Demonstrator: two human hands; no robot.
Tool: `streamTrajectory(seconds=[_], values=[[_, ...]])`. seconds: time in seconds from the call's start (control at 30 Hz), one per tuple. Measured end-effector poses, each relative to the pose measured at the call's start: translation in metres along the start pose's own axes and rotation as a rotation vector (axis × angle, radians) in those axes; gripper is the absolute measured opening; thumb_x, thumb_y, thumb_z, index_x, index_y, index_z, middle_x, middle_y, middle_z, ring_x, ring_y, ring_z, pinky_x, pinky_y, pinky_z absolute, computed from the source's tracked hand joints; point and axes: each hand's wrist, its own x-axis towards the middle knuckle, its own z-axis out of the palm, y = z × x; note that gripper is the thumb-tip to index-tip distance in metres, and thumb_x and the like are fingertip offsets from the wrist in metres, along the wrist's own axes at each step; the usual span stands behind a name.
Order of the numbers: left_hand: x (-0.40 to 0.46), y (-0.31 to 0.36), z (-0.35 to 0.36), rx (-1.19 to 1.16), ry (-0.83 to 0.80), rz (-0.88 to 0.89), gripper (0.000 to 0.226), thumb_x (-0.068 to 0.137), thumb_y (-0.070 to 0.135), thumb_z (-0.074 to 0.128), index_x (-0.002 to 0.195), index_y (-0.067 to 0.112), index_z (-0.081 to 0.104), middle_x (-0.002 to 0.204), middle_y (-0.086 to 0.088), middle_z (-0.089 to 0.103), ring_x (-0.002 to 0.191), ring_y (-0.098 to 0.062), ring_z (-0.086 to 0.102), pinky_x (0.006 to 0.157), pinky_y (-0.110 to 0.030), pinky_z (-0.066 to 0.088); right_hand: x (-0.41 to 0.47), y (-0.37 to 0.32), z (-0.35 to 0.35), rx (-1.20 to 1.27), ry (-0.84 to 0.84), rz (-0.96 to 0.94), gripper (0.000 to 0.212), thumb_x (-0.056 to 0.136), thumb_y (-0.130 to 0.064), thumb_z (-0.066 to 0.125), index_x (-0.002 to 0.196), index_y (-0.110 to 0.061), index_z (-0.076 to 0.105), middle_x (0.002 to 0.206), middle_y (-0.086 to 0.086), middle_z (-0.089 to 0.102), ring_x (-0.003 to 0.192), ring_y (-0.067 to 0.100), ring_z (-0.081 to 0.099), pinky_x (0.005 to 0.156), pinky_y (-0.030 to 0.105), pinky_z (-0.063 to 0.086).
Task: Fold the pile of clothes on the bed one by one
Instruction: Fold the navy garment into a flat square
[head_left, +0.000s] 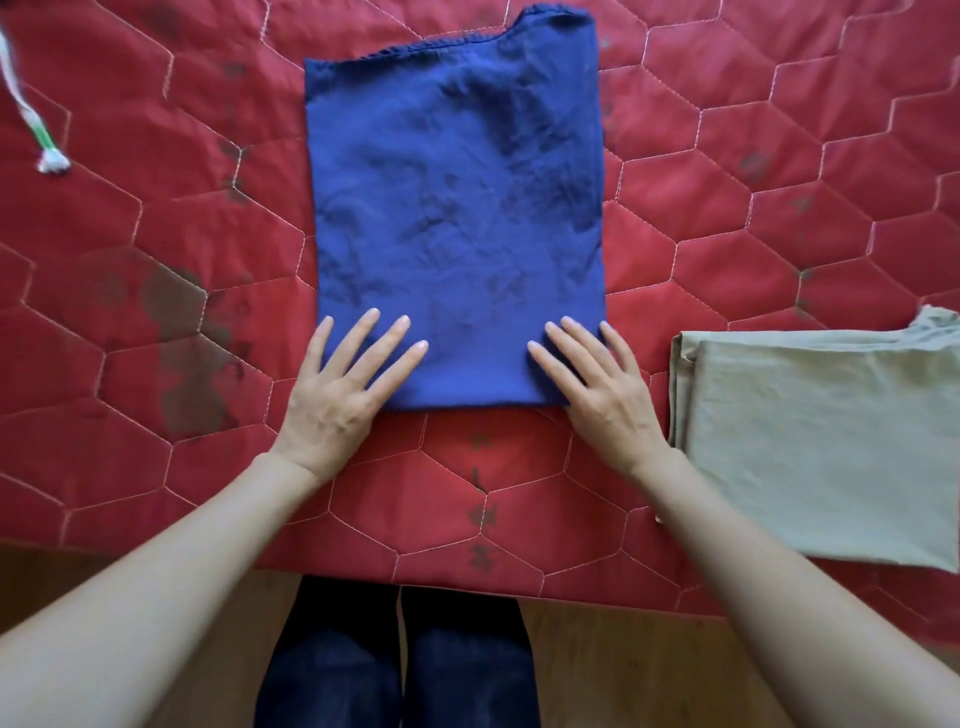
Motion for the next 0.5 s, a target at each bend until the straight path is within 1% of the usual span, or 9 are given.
streamTrajectory(seconds=[0.03,0.07,0.13,0.2,0.3,0.33,0.37,0.43,0.5], values=[[0.001,-0.003,-0.003,-0.027,0.012,-0.015,0.051,0.095,-0.009,0.026,0.126,0.008,0.063,0.133,-0.013,0.058,0.121,-0.040,0.055,0.099,-0.061,0.041,0.003,0.006,-0.003,0.017,0.015,0.018,0.047,0.082,0.013,0.052,0.120,-0.009,0.068,0.128,0.013,0.063,0.122,0.031,0.058,0.103,0.053,0.042],[0.001,-0.006,-0.007,-0.063,0.022,-0.021,0.048,0.096,-0.008,0.027,0.117,0.005,0.068,0.125,-0.014,0.063,0.114,-0.040,0.060,0.096,-0.061,0.044,0.006,0.011,-0.006,0.050,0.023,0.044,0.046,0.076,0.015,0.057,0.113,-0.008,0.071,0.122,0.012,0.066,0.118,0.031,0.061,0.102,0.053,0.043],[0.002,-0.013,-0.019,-0.154,0.028,-0.040,0.035,0.093,-0.005,0.040,0.104,0.001,0.073,0.112,-0.016,0.069,0.103,-0.038,0.067,0.093,-0.059,0.048,0.012,0.017,-0.018,0.157,0.011,0.107,0.039,0.071,0.014,0.062,0.101,-0.006,0.075,0.110,0.008,0.072,0.109,0.029,0.066,0.102,0.053,0.043],[0.005,-0.020,-0.036,-0.262,0.029,-0.107,0.027,0.089,0.003,0.049,0.098,0.000,0.074,0.102,-0.014,0.073,0.094,-0.030,0.071,0.092,-0.051,0.050,0.021,0.020,-0.033,0.271,-0.004,0.176,0.027,0.074,0.009,0.067,0.094,-0.006,0.075,0.099,0.005,0.074,0.098,0.024,0.070,0.102,0.050,0.043],[0.013,-0.030,-0.060,-0.480,0.073,-0.275,0.018,0.085,0.009,0.060,0.094,0.003,0.075,0.091,-0.006,0.075,0.089,-0.012,0.065,0.090,-0.024,0.048,0.035,0.026,-0.056,0.406,0.002,0.282,0.020,0.074,0.005,0.076,0.090,-0.006,0.074,0.087,-0.001,0.073,0.079,0.016,0.067,0.104,0.037,0.041],[0.017,-0.034,-0.068,-0.565,0.085,-0.352,0.014,0.083,0.007,0.066,0.094,0.006,0.075,0.088,0.002,0.074,0.086,-0.003,0.063,0.084,-0.015,0.046,0.040,0.027,-0.063,0.461,0.014,0.323,0.020,0.074,0.005,0.076,0.090,-0.007,0.073,0.085,-0.004,0.072,0.076,0.011,0.064,0.101,0.031,0.043],[0.023,-0.039,-0.074,-0.642,0.095,-0.431,0.013,0.081,0.006,0.072,0.094,0.010,0.075,0.087,0.013,0.073,0.084,0.005,0.063,0.078,-0.010,0.044,0.047,0.029,-0.070,0.528,0.032,0.372,0.021,0.075,0.004,0.076,0.090,-0.009,0.072,0.083,-0.007,0.070,0.073,0.005,0.061,0.094,0.023,0.045],[0.038,-0.049,-0.084,-0.770,0.126,-0.580,0.017,0.079,0.010,0.077,0.091,0.021,0.074,0.083,0.019,0.070,0.077,0.009,0.061,0.073,-0.012,0.045,0.066,0.033,-0.081,0.670,0.096,0.476,0.026,0.076,0.002,0.076,0.093,-0.017,0.070,0.083,-0.013,0.068,0.073,-0.004,0.059,0.076,0.013,0.044],[0.062,-0.061,-0.089,-0.884,0.157,-0.695,0.022,0.077,0.013,0.079,0.089,0.031,0.073,0.083,0.015,0.071,0.076,0.001,0.063,0.074,-0.020,0.050,0.092,0.038,-0.087,0.769,0.171,0.554,0.027,0.078,-0.004,0.076,0.094,-0.022,0.068,0.084,-0.020,0.068,0.076,-0.007,0.059,0.074,0.012,0.044]])
